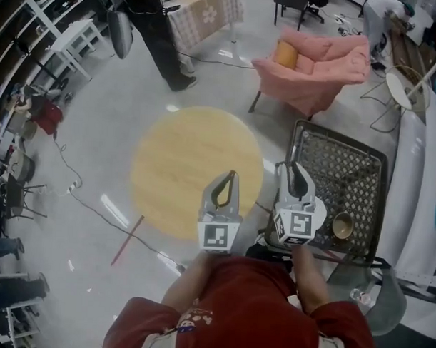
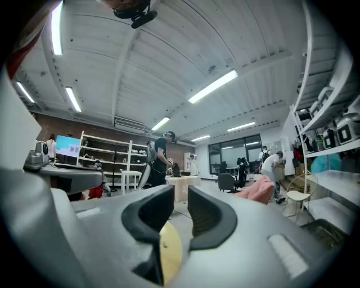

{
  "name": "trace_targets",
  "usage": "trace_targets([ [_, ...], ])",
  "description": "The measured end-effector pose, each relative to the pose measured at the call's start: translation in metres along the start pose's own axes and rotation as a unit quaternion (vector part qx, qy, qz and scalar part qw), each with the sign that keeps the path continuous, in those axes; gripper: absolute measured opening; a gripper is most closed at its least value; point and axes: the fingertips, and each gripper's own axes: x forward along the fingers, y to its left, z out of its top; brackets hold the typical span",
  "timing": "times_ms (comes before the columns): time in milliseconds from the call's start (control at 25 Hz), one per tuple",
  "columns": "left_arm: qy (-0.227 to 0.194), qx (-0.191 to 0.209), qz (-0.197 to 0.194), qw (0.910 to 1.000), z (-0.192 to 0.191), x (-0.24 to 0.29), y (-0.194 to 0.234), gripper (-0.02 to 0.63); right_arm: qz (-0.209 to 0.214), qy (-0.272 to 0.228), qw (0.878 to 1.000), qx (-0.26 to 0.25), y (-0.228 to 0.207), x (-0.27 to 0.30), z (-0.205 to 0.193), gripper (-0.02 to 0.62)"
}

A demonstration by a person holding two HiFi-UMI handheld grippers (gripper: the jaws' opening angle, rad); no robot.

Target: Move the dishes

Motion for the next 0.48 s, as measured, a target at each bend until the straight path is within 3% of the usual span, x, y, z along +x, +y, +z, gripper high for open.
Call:
trace_targets([
  [480, 0.004, 0.010, 0.076, 0.9970, 0.008, -0.043, 0.086, 0.008, 0.093, -0.021, 0.995, -0.012, 0.108, 0.038, 0.039, 0.067],
])
